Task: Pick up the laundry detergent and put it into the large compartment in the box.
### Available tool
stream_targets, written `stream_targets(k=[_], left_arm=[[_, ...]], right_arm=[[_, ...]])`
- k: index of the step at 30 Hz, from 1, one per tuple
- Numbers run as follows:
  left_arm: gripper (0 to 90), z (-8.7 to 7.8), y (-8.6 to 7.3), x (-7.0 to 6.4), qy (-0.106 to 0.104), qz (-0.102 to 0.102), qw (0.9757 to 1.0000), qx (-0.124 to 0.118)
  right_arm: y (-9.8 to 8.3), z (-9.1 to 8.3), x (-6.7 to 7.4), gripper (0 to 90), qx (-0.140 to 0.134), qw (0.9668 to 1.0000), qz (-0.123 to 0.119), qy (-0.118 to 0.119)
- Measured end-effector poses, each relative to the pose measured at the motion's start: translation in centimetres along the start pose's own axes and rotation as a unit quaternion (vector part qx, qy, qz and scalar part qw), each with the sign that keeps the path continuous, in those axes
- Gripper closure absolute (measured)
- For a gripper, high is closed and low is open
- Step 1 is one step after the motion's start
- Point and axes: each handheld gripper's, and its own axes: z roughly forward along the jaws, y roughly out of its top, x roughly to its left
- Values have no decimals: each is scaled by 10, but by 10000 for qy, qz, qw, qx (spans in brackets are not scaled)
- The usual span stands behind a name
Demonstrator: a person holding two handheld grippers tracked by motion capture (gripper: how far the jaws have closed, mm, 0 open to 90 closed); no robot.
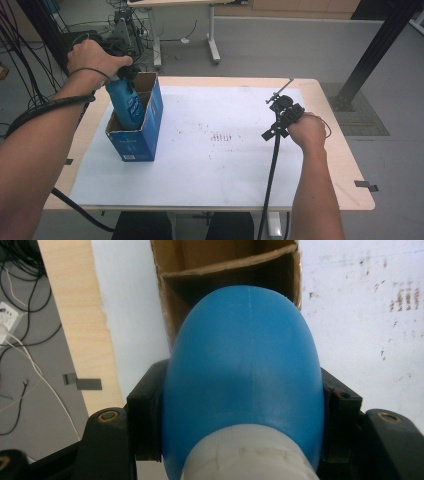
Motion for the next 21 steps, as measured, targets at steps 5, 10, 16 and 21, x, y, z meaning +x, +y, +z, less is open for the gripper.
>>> stream_targets(k=[5,10,16,21], left_arm=[[374,9,0,-1,21,0,10000,14],[375,18,0,-4,62,14,9999,81],[375,30,1,-5,21,-17,9999,126],[375,39,1,-6,46,-21,9999,147]], right_arm=[[4,0,0,36,89,10000,-1,-2],[6,1,0,35,130,9999,-4,-4],[9,4,0,36,176,9998,9,42],[9,6,0,36,198,9998,4,43]])
